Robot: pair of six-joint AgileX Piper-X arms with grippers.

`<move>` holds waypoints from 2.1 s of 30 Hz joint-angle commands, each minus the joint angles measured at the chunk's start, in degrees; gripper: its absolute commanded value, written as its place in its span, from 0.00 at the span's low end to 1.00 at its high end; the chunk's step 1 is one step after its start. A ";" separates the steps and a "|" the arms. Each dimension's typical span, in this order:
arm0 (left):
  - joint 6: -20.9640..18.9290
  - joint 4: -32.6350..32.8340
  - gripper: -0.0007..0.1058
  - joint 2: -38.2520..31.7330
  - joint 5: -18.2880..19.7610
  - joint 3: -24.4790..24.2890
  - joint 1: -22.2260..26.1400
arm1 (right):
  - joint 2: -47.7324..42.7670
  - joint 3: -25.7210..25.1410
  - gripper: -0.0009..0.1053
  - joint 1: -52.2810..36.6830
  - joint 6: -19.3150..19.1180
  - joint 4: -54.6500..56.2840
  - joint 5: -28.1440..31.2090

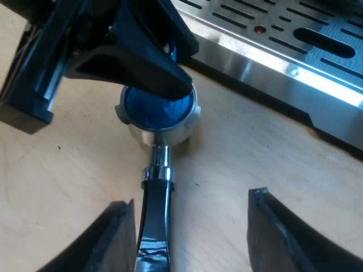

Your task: Grind coffee beans and then tamp

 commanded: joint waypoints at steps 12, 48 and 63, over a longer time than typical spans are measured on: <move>-0.65 1.51 0.01 -2.42 -0.02 -1.31 -0.43 | -0.20 -0.19 0.45 -0.38 -0.68 -0.39 -0.06; -0.16 14.85 0.01 -16.03 -4.79 -5.41 -0.43 | -0.20 -0.19 0.45 -0.38 -2.80 -8.09 -2.09; -0.85 18.31 0.01 -20.82 -2.09 -5.39 11.96 | -0.20 -0.19 0.45 -0.38 -4.48 -8.57 -2.21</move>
